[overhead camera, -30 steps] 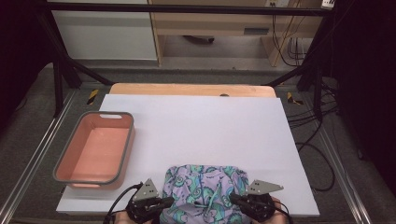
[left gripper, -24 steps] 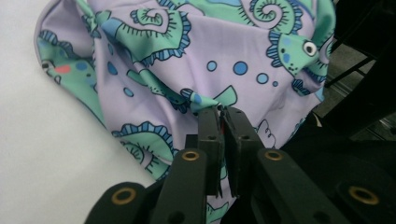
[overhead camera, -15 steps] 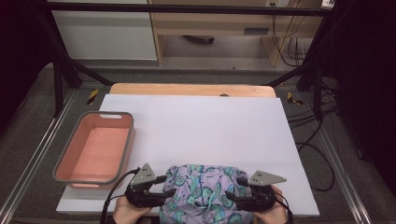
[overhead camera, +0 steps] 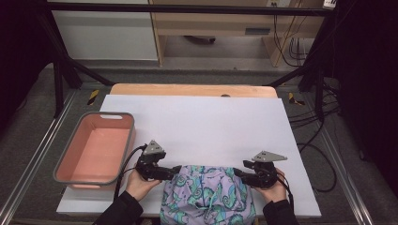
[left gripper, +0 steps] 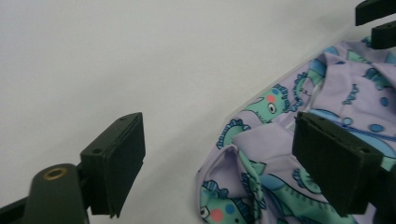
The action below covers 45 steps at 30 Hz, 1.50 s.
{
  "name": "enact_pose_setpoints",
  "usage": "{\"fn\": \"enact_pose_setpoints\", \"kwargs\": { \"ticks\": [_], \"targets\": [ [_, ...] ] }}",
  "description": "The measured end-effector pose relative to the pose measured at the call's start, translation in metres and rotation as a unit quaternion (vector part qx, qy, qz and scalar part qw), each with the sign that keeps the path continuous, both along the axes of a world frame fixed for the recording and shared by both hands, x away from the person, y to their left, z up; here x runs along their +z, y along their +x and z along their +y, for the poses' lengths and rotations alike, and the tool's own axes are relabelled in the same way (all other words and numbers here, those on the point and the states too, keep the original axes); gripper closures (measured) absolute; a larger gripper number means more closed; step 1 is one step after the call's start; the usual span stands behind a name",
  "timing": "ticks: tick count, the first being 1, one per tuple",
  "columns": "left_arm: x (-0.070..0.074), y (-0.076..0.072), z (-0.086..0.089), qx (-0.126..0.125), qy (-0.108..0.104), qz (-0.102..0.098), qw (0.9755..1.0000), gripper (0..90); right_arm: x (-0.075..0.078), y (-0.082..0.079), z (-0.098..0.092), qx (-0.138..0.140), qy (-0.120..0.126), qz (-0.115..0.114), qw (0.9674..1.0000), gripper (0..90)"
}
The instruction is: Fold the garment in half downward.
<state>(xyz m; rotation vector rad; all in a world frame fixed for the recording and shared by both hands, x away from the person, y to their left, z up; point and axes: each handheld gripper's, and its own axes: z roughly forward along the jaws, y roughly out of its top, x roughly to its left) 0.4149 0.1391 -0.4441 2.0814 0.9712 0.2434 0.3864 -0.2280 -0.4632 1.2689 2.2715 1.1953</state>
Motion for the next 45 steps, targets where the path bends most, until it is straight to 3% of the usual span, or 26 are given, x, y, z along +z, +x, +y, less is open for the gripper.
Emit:
{"fn": "enact_pose_setpoints", "kwargs": {
  "ticks": [4, 7, 12, 23, 26, 29, 34, 38, 45],
  "targets": [
    [-0.010, 0.006, -0.003, -0.003, 0.016, 0.025, 0.9996, 30.7, -0.005, 0.001, -0.002, -0.003, -0.008, 0.012, 0.9999, 53.7],
    [-0.016, 0.005, 0.000, -0.009, 0.015, 0.042, 0.9990, 38.7, -0.009, 0.000, -0.005, -0.008, -0.007, 0.028, 0.9996, 59.8],
    [-0.022, -0.001, 0.008, -0.010, 0.030, 0.050, 0.9982, 49.8, -0.011, 0.000, -0.007, -0.011, -0.014, 0.040, 0.9991, 68.5],
    [-0.028, -0.006, 0.009, -0.015, 0.024, 0.050, 0.9984, 61.0, -0.016, 0.000, -0.006, -0.004, -0.029, 0.038, 0.9989, 64.8],
    [-0.029, -0.007, 0.008, -0.021, 0.021, 0.052, 0.9982, 69.4, -0.016, -0.001, -0.004, -0.006, -0.031, 0.039, 0.9988, 69.0],
    [-0.028, -0.008, 0.006, -0.029, 0.024, 0.051, 0.9980, 77.1, -0.016, -0.002, -0.003, 0.003, -0.023, 0.045, 0.9987, 80.3],
    [-0.028, -0.008, 0.006, -0.032, 0.013, 0.058, 0.9977, 85.6, -0.014, -0.002, -0.002, 0.007, -0.020, 0.055, 0.9983, 84.4],
    [-0.020, -0.010, 0.008, -0.032, -0.004, 0.040, 0.9987, 86.7, -0.009, -0.001, -0.004, 0.007, -0.011, 0.051, 0.9986, 85.7],
    [0.002, -0.010, 0.014, -0.028, -0.025, 0.008, 0.9993, 87.4, 0.009, 0.002, -0.004, 0.011, -0.003, 0.023, 0.9997, 86.2]
  ]
}}
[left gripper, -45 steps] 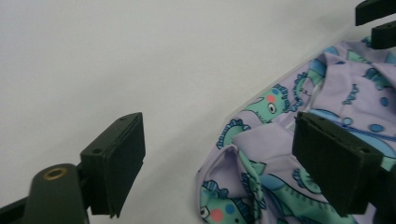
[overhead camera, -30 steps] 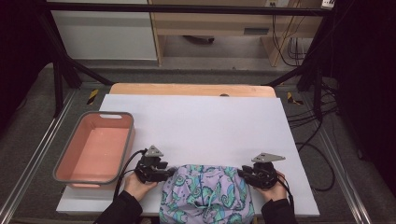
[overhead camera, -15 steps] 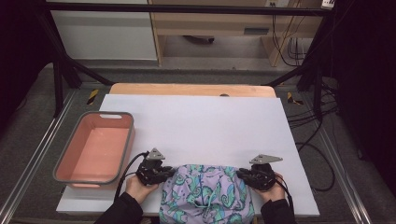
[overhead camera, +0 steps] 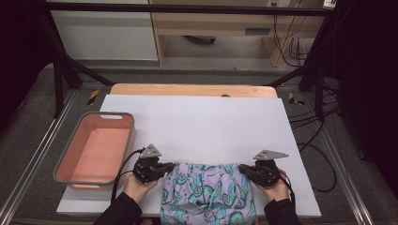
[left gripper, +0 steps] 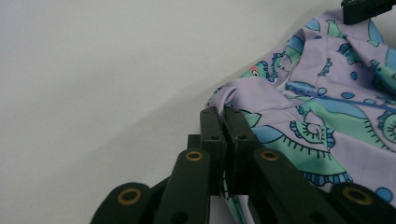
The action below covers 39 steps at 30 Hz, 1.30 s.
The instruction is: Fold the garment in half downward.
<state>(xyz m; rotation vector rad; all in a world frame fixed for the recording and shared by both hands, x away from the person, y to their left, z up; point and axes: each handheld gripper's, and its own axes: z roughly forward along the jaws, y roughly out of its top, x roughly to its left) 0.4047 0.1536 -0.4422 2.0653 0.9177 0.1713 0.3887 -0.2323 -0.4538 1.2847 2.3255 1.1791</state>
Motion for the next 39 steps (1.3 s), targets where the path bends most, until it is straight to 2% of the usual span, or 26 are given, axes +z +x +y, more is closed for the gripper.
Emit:
{"fn": "enact_pose_setpoints", "kwargs": {
  "ticks": [5, 8, 15, 19, 23, 30, 39],
  "targets": [
    [0.011, 0.008, 0.002, 0.008, -0.008, -0.012, 0.9999, 87.4, 0.012, 0.011, 0.001, -0.004, -0.001, -0.019, 0.9998, 86.3],
    [0.018, 0.013, 0.002, 0.013, -0.010, -0.018, 0.9997, 87.4, 0.018, 0.019, 0.003, -0.009, -0.002, -0.023, 0.9997, 86.4],
    [0.033, 0.028, 0.003, 0.020, -0.013, -0.033, 0.9992, 87.4, 0.027, 0.034, 0.006, -0.019, -0.002, -0.042, 0.9989, 86.3],
    [0.035, 0.038, 0.000, 0.029, -0.004, -0.040, 0.9988, 87.4, 0.028, 0.044, 0.008, -0.023, -0.003, -0.054, 0.9983, 86.3],
    [0.032, 0.052, -0.003, 0.038, -0.002, -0.034, 0.9987, 87.4, 0.025, 0.056, 0.008, -0.036, -0.005, -0.055, 0.9978, 86.3],
    [0.018, 0.075, -0.009, 0.057, 0.005, -0.020, 0.9982, 87.3, 0.010, 0.079, 0.011, -0.055, -0.010, -0.050, 0.9972, 86.3],
    [0.003, 0.100, -0.007, 0.077, 0.010, -0.014, 0.9969, 87.3, -0.005, 0.107, 0.021, -0.070, -0.030, -0.044, 0.9962, 86.2]
  ]
}}
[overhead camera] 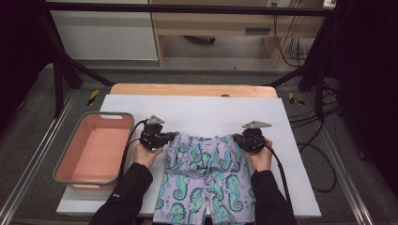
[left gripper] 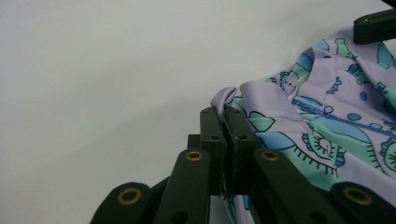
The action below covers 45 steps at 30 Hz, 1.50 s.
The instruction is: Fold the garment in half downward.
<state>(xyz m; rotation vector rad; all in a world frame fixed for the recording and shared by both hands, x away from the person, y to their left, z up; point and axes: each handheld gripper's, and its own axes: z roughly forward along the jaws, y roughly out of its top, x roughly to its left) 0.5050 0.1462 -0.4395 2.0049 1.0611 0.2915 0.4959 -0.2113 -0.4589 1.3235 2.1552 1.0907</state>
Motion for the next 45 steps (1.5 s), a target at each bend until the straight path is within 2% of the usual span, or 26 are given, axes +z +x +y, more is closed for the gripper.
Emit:
{"fn": "enact_pose_setpoints", "kwargs": {
  "ticks": [6, 10, 12, 13, 14, 16, 17, 19, 21, 22, 25, 29, 31, 32, 34, 36, 39, 41, 45],
  "targets": [
    [-0.004, 0.016, 0.000, 0.011, 0.014, 0.003, 0.9998, 87.1, -0.001, 0.016, 0.004, -0.012, -0.013, -0.002, 0.9999, 86.1],
    [-0.009, 0.023, -0.001, 0.017, 0.004, 0.017, 0.9997, 86.1, -0.007, 0.024, 0.003, -0.025, -0.009, 0.007, 0.9996, 85.3],
    [-0.010, 0.023, -0.001, 0.019, 0.007, 0.021, 0.9996, 82.6, -0.011, 0.024, 0.003, -0.028, -0.012, 0.011, 0.9995, 83.2],
    [-0.010, 0.022, -0.001, 0.026, 0.013, 0.020, 0.9994, 76.0, -0.011, 0.024, 0.003, -0.028, -0.009, 0.012, 0.9995, 80.9],
    [-0.009, 0.021, -0.001, 0.029, 0.017, 0.016, 0.9993, 65.4, -0.010, 0.023, 0.002, -0.027, -0.009, 0.008, 0.9996, 75.5],
    [-0.006, 0.016, -0.001, 0.025, 0.010, 0.010, 0.9996, 47.6, -0.005, 0.020, 0.002, -0.023, 0.006, 0.003, 0.9997, 62.1],
    [-0.002, 0.013, -0.002, 0.027, 0.014, 0.003, 0.9995, 39.7, -0.002, 0.017, 0.003, -0.018, 0.013, -0.003, 0.9998, 60.5],
    [0.002, 0.006, -0.003, 0.022, 0.014, -0.016, 0.9995, 30.0, 0.005, 0.012, 0.004, -0.004, 0.024, -0.021, 0.9995, 51.0],
    [0.007, -0.002, -0.007, 0.005, 0.001, -0.019, 0.9998, 24.9, 0.011, 0.007, 0.007, 0.011, 0.035, -0.027, 0.9990, 48.2],
    [0.008, -0.005, -0.009, -0.002, -0.002, -0.020, 0.9998, 24.8, 0.013, 0.005, 0.009, 0.020, 0.037, -0.032, 0.9986, 46.0],
    [0.006, -0.008, -0.015, -0.017, -0.006, -0.008, 0.9998, 25.9, 0.012, 0.004, 0.014, 0.036, 0.053, -0.009, 0.9979, 43.6],
    [-0.006, -0.002, -0.019, -0.024, -0.010, 0.035, 0.9991, 35.2, 0.003, 0.007, 0.018, 0.041, 0.041, 0.016, 0.9982, 47.4],
    [-0.009, 0.000, -0.020, -0.022, -0.007, 0.043, 0.9988, 39.5, -0.002, 0.009, 0.019, 0.043, 0.041, 0.025, 0.9979, 50.5],
    [-0.013, 0.003, -0.020, -0.021, -0.004, 0.057, 0.9982, 43.2, -0.003, 0.010, 0.020, 0.044, 0.042, 0.029, 0.9977, 52.8],
    [-0.017, 0.005, -0.020, -0.024, -0.012, 0.072, 0.9971, 49.7, -0.005, 0.011, 0.021, 0.050, 0.043, 0.033, 0.9973, 58.1],
    [-0.018, 0.006, -0.018, -0.028, -0.022, 0.086, 0.9957, 58.3, -0.006, 0.010, 0.022, 0.056, 0.045, 0.043, 0.9965, 69.3],
    [-0.020, 0.005, -0.018, -0.031, -0.034, 0.096, 0.9943, 73.7, -0.005, 0.008, 0.023, 0.066, 0.046, 0.047, 0.9956, 83.3],
    [-0.021, 0.004, -0.018, -0.034, -0.034, 0.100, 0.9939, 78.4, -0.003, 0.006, 0.024, 0.068, 0.043, 0.048, 0.9956, 87.3],
    [-0.018, 0.001, -0.018, -0.038, -0.039, 0.094, 0.9941, 83.3, 0.002, 0.002, 0.023, 0.071, 0.038, 0.041, 0.9959, 88.4]
  ]
}}
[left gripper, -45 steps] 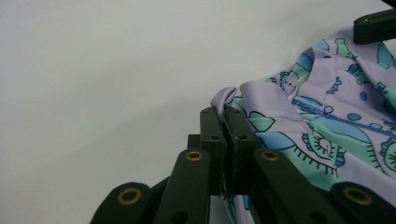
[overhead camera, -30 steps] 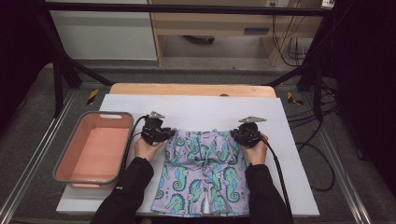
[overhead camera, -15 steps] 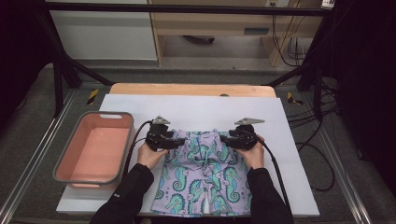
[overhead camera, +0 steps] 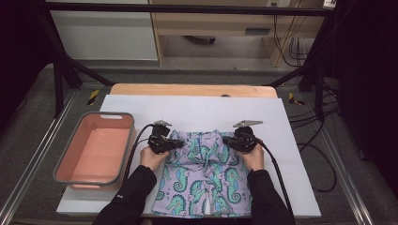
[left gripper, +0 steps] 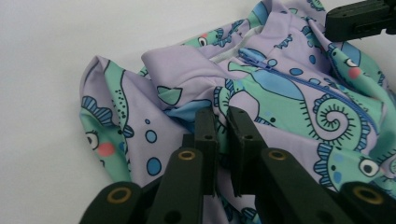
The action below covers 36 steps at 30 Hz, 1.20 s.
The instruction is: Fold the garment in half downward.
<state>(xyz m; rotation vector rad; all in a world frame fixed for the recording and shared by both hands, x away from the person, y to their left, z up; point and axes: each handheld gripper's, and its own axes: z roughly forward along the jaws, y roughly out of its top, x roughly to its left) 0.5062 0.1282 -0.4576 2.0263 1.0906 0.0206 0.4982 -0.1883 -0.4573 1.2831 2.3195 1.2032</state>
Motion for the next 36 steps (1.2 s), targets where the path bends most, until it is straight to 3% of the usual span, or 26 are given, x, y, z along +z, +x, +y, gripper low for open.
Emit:
{"fn": "enact_pose_setpoints", "kwargs": {
  "ticks": [5, 10, 17, 23, 29, 36],
  "targets": [
    [0.012, -0.010, 0.001, -0.015, -0.008, -0.027, 0.9995, 83.7, 0.011, -0.009, -0.001, 0.000, 0.002, -0.016, 0.9999, 89.0],
    [0.025, -0.026, 0.004, -0.038, -0.030, -0.059, 0.9971, 83.2, 0.025, -0.027, -0.001, 0.003, 0.005, -0.044, 0.9990, 89.1],
    [0.034, -0.046, 0.006, -0.064, -0.034, -0.076, 0.9945, 83.7, 0.033, -0.055, -0.005, 0.005, 0.008, -0.060, 0.9981, 89.1],
    [0.039, -0.070, 0.004, -0.088, -0.019, -0.095, 0.9914, 83.9, 0.037, -0.082, -0.009, 0.009, 0.020, -0.075, 0.9969, 89.2],
    [0.040, -0.095, 0.006, -0.116, -0.015, -0.108, 0.9873, 83.9, 0.031, -0.110, -0.010, 0.021, 0.022, -0.074, 0.9968, 89.2],
    [0.031, -0.122, 0.007, -0.144, 0.001, -0.107, 0.9837, 83.7, 0.028, -0.138, -0.016, 0.036, 0.021, -0.073, 0.9964, 89.2]
  ]
}}
